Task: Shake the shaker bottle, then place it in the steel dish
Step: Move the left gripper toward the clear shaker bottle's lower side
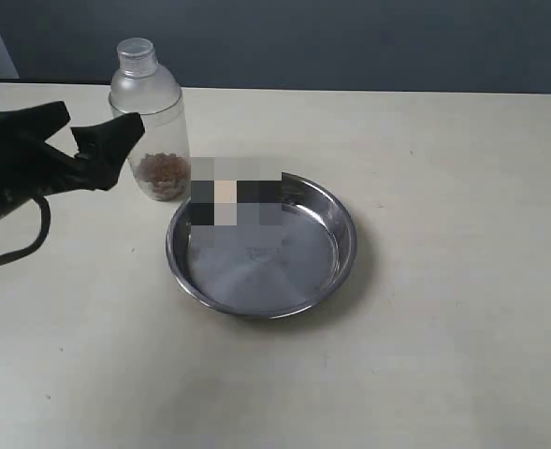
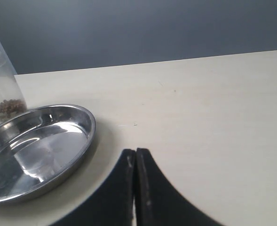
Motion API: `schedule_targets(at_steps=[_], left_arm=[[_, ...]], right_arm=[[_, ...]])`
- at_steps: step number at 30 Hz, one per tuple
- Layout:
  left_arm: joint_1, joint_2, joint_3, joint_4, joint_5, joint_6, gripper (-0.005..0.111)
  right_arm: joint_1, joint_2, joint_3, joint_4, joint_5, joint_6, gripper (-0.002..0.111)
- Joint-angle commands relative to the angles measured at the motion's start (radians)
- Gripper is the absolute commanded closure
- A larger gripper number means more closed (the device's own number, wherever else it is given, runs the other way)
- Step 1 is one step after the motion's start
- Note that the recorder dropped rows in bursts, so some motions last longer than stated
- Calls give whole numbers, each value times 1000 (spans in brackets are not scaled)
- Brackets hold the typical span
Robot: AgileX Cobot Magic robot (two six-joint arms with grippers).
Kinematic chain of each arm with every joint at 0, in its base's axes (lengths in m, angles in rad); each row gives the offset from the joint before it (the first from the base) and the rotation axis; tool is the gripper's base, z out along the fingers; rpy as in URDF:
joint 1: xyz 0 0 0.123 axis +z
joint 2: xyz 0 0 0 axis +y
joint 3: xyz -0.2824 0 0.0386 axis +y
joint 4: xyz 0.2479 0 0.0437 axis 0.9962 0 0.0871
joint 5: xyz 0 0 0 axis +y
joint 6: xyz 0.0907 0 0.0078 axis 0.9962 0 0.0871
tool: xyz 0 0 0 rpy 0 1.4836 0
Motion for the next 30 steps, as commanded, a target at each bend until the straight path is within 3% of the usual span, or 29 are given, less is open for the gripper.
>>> schedule_targets(at_steps=[1, 14, 20, 27, 30], left_arm=[[1, 73, 3, -2, -21, 22, 5], [1, 132, 3, -42, -33, 48, 5], [1, 132, -30, -21, 60, 48, 5], [1, 128, -30, -30, -81, 46, 5], [-1, 128, -30, -32, -89, -29, 5]], right_arm=[[2, -4, 1, -5, -10, -1, 109], [2, -4, 1, 0, -10, -1, 109], [2, -4, 1, 0, -10, -1, 109], [2, -4, 1, 0, -10, -1, 109], [2, -4, 1, 0, -10, -1, 109]])
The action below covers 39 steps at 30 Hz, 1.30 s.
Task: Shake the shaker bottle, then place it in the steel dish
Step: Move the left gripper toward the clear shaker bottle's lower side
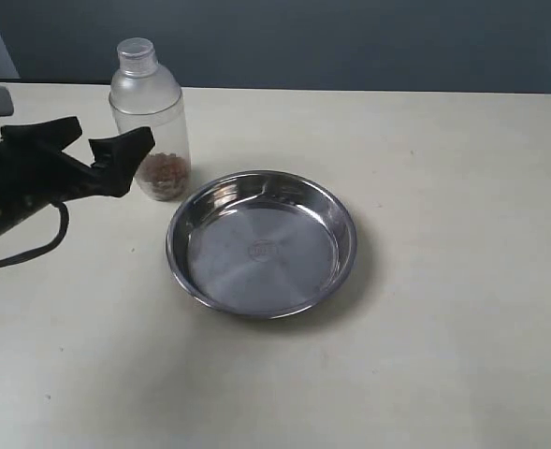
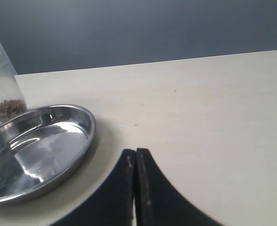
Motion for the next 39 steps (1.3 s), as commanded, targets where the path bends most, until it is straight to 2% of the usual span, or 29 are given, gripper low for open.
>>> schedule_targets(at_steps=[1, 4, 8, 10, 11, 14, 19, 24, 27, 32, 34, 39], left_arm=[[-1, 0, -1, -10, -17, -80, 5], [-1, 0, -1, 7, 60, -67, 5], [-1, 0, -13, 161, 144, 1, 5], [-1, 0, -13, 193, 96, 92, 5], [-1, 0, -13, 225, 0, 97, 5], [-1, 0, -13, 233, -67, 97, 5], [-1, 0, -13, 275, -152, 79, 5], [-1, 0, -13, 342, -149, 75, 5], [-1, 0, -13, 334, -142, 75, 5], [-1, 0, -13, 23, 80, 75, 5], [-1, 0, -13, 7, 128, 132, 5], [-1, 0, -13, -82, 200, 130, 5]], right_arm=[[2, -4, 1, 0, -10, -1, 109], [2, -4, 1, 0, -10, -1, 109], [2, -4, 1, 0, -10, -1, 109], [2, -4, 1, 0, -10, -1, 109], [2, -4, 1, 0, -10, -1, 109], [2, -4, 1, 0, -10, -1, 109], [2, -4, 1, 0, -10, -1, 109], [2, -4, 1, 0, -10, -1, 109], [2, -4, 1, 0, -10, -1, 109], [2, -4, 1, 0, -10, -1, 109], [2, -4, 1, 0, -10, -1, 109], [2, -4, 1, 0, -10, -1, 109]])
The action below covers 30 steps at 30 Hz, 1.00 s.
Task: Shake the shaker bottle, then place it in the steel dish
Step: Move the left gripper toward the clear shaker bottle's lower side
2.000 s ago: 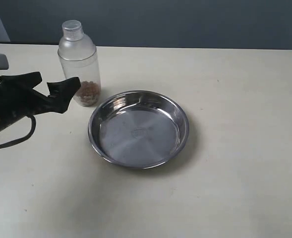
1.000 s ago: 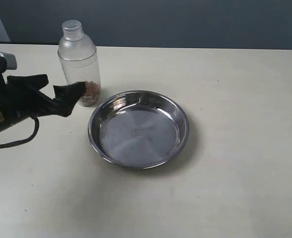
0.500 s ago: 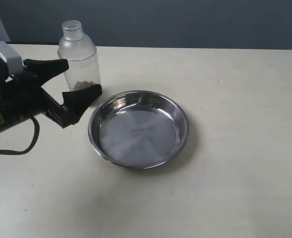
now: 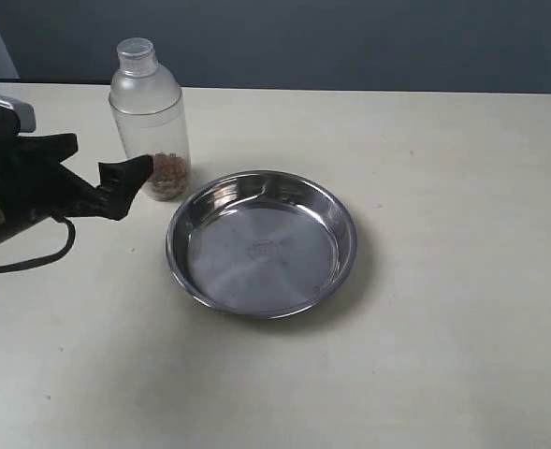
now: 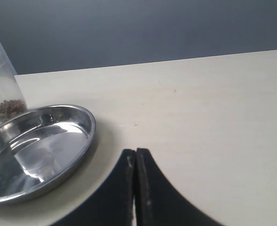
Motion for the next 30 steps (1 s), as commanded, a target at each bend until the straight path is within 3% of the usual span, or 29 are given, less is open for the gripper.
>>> schedule_targets(at_steps=[1, 10, 16, 22, 30], left_arm=[[-1, 2, -4, -96, 67, 6, 5], [-1, 2, -4, -59, 26, -1, 5], [-1, 2, -4, -65, 21, -130, 5], [-1, 4, -60, -55, 199, -122, 5], [-1, 83, -108, 9, 125, -94, 5]], right_arm=[[2, -4, 1, 0, -10, -3, 109], [2, -4, 1, 0, -10, -3, 109], [2, -4, 1, 0, -10, -3, 109], [2, -4, 1, 0, -10, -3, 109], [2, -4, 1, 0, -10, -3, 109]])
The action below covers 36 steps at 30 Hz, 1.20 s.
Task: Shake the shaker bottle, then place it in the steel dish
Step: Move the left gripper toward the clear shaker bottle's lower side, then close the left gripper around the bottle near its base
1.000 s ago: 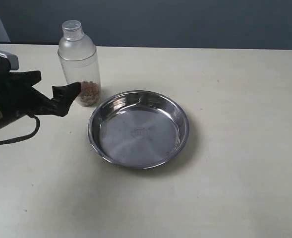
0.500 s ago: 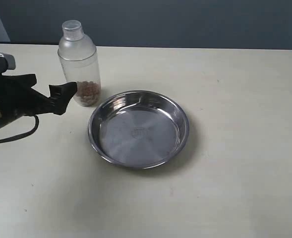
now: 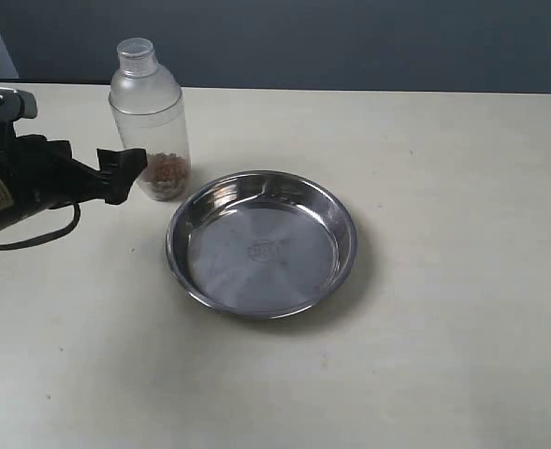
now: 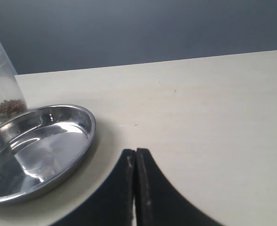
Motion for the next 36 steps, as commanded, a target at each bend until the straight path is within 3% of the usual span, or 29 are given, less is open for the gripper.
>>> schedule_targets(at_steps=[1, 6, 11, 14, 18, 36], left_arm=[[-1, 70, -27, 69, -58, 13, 5], [-1, 175, -27, 67, -276, 80, 5], [-1, 285, -27, 10, -343, 118, 5], [-1, 351, -27, -24, -471, 125, 5], [-1, 398, -31, -73, -471, 157, 5], [-1, 400, -178, -14, -471, 170, 5]], right_arm=[[2, -4, 1, 0, -10, -1, 109], [2, -4, 1, 0, -10, -1, 109], [2, -4, 1, 0, -10, -1, 109], [2, -4, 1, 0, -10, -1, 109], [2, -4, 1, 0, -10, -1, 109], [2, -4, 1, 0, -10, -1, 109]])
